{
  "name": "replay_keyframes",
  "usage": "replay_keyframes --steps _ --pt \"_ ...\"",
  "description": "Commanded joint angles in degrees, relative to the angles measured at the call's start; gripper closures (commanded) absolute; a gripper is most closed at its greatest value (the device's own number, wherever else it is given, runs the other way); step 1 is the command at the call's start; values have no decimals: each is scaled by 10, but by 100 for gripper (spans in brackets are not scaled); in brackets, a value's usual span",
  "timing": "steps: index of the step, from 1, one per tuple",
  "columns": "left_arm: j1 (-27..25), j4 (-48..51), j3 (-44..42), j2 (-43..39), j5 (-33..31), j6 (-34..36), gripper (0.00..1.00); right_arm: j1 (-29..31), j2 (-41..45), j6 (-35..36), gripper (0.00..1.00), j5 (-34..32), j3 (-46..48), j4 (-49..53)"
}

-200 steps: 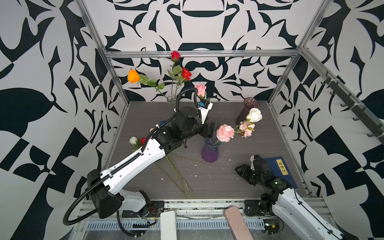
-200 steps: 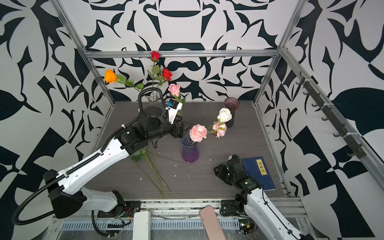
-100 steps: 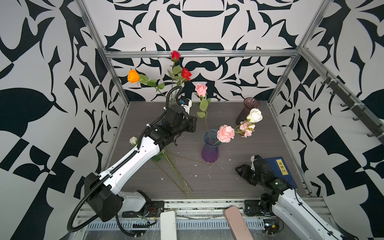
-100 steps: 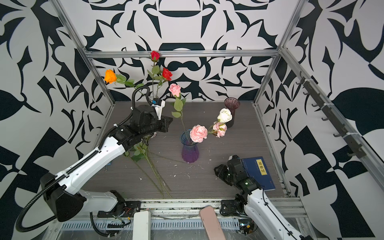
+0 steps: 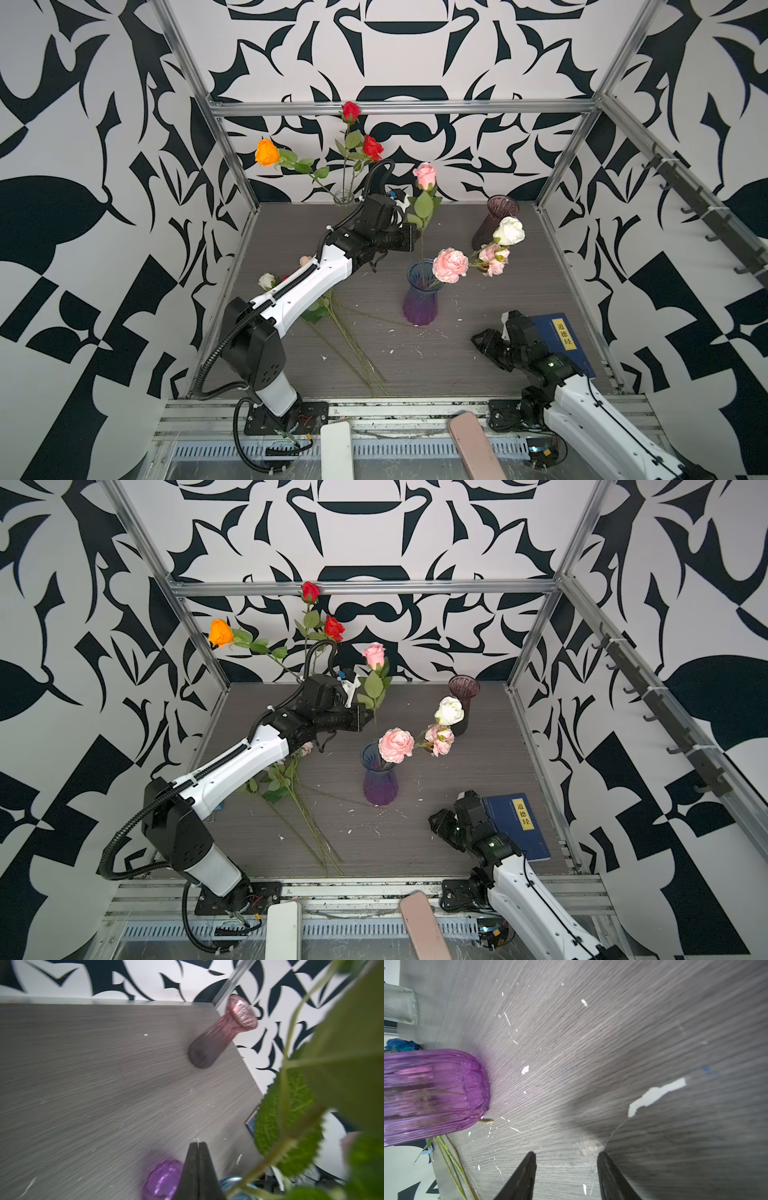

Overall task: Arrange the flowers into the vase
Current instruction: 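Lower the pink rose stem into the blue-purple vase with the left gripper, then open the left gripper and draw it back to the bouquet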

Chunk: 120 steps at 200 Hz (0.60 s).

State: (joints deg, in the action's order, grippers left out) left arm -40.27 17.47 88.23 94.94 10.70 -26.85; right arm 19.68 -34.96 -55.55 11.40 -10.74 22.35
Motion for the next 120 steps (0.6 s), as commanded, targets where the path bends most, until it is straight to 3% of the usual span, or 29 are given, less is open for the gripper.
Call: replay_keyframes --steps 1,50,120 --pt "-15 -10 25 3 23 -1 100 -5 -5 12 49 4 -11 -16" --pt "-14 -5 -14 -22 16 6 100 -9 -3 13 49 8 -8 -17" --pt "-19 13 12 -22 29 1 99 -10 8 8 48 7 -6 -7"
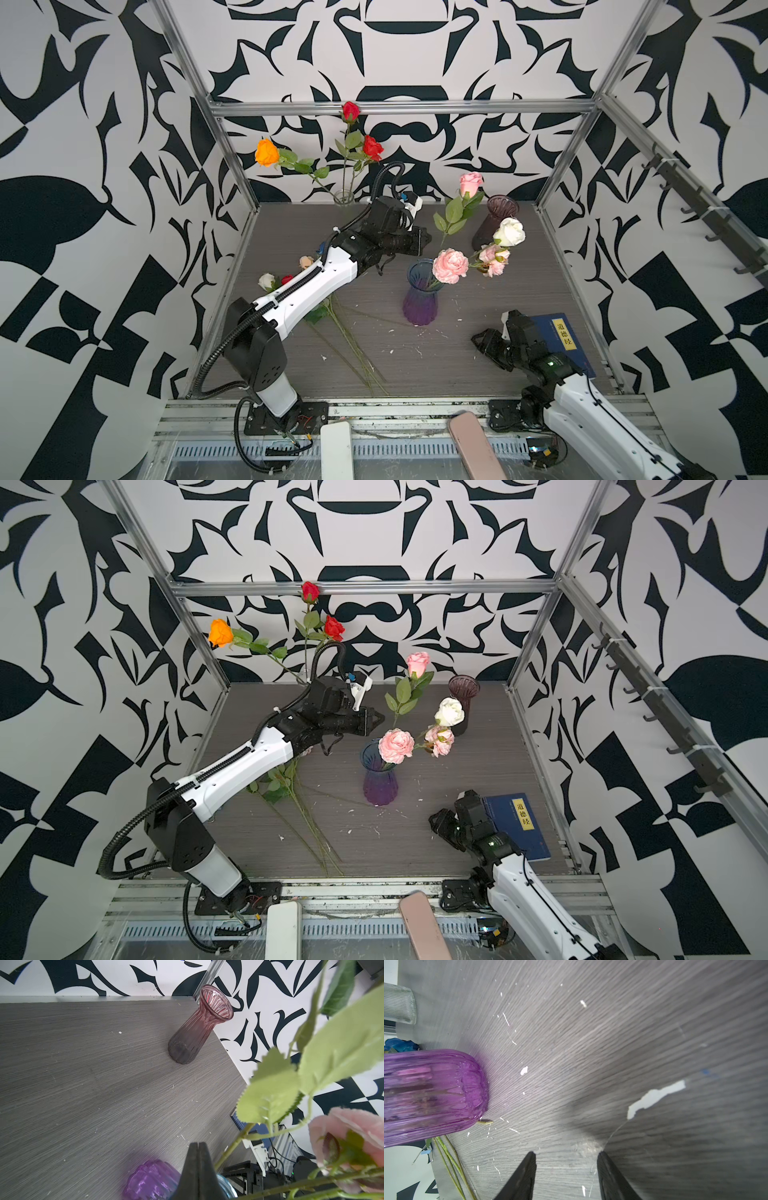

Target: Arrange the flowers into the vase

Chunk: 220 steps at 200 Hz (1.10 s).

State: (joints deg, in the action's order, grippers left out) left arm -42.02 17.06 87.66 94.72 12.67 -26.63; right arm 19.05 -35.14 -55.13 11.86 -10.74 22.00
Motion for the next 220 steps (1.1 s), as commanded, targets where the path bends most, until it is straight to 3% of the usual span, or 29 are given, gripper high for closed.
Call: replay_keyframes --steps 1,25,51,94,127,168,220 --pt "-1 18 17 -21 10 0 99 -3 10 4 49 3 -6 -4" --pt "-1 30 -25 -68 -15 9 99 -3 15 2 48 2 -5 0" --pt "0 -25 -183 -190 -66 1 97 -3 19 1 48 2 -3 2" --pt "1 -21 -415 -378 -115 -38 73 -5 -8 -1 49 13 -1 -21" --pt "2 -12 -526 -449 -142 -73 67 -5 -29 -1 49 17 -3 -31" --pt "16 -13 -559 -478 -194 -90 59 -4 -23 -9 49 17 2 -33" --pt "106 8 -546 -398 -140 -129 59 -5 -38 -6 49 18 -1 -37"
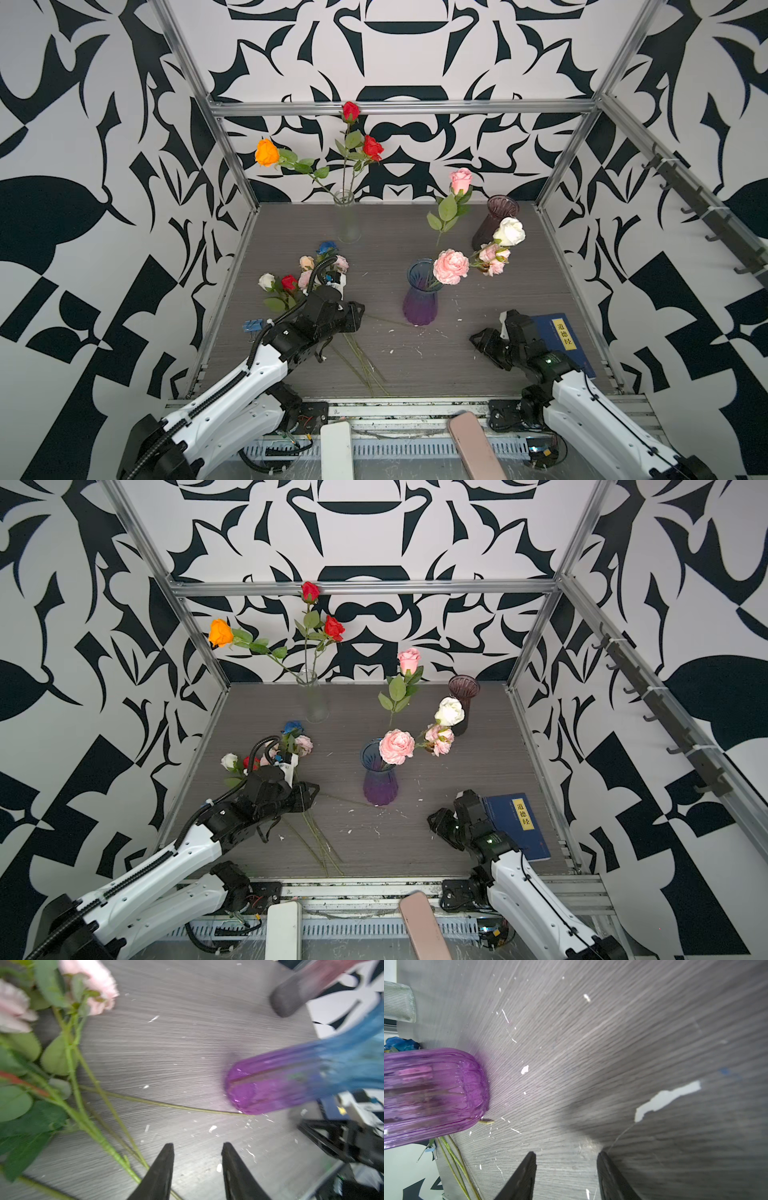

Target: Arrange the flowers into the vase

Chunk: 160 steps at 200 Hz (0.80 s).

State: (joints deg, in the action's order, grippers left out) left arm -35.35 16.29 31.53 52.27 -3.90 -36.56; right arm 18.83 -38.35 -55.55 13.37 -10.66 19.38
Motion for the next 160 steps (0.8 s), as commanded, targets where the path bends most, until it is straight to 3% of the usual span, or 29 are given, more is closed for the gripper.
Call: replay_keyframes --steps 1,47,81,160 --pt "40 16 15 27 27 -31 59 -3 -6 -2 49 3 -2 -10" --pt "79 15 4 47 42 -53 59 -3 8 -4 49 1 1 -6" --pt "131 -8 1 97 114 -58 63 -2 3 -3 49 2 -1 -7" --pt "137 1 24 159 124 -64 64 -2 9 -4 49 2 2 -5"
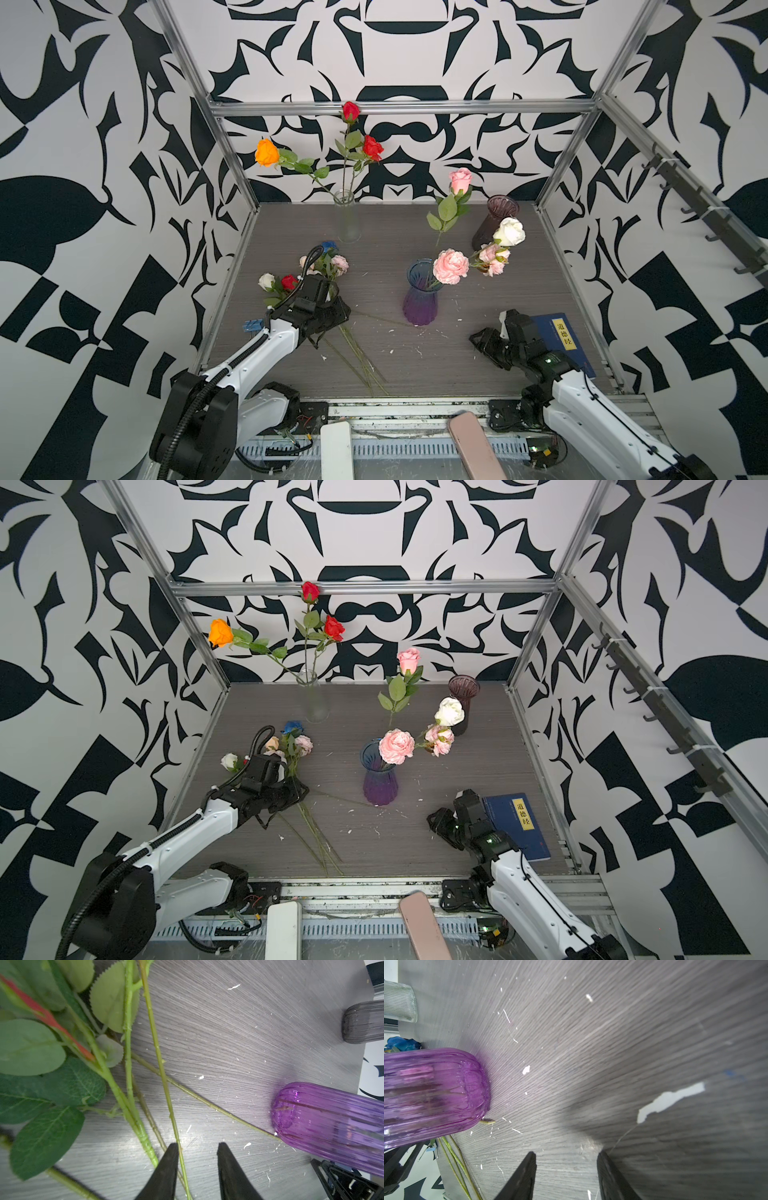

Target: Arrange the flowers into the vase

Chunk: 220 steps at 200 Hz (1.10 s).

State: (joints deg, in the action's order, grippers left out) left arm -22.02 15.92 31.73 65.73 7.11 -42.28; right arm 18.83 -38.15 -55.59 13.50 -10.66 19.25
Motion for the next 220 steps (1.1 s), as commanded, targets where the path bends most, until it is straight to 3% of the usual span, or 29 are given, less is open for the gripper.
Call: replay_keyframes --steps 1,54,70,105,181,220 --pt "4 4 23 26 14 -7 64 -2 7 -4 49 0 1 -3" --pt "6 7 48 90 40 1 66 -2 11 -5 49 0 2 -1" --pt "6 4 48 94 43 0 73 -3 11 -4 49 -1 1 -1" --pt "8 6 48 96 44 -2 74 -3 11 -4 49 -1 1 -2" --pt "8 18 25 36 1 -28 70 -3 12 -5 49 0 2 -1" --pt "9 26 29 43 -5 -31 60 -2 12 -5 49 0 2 -1"
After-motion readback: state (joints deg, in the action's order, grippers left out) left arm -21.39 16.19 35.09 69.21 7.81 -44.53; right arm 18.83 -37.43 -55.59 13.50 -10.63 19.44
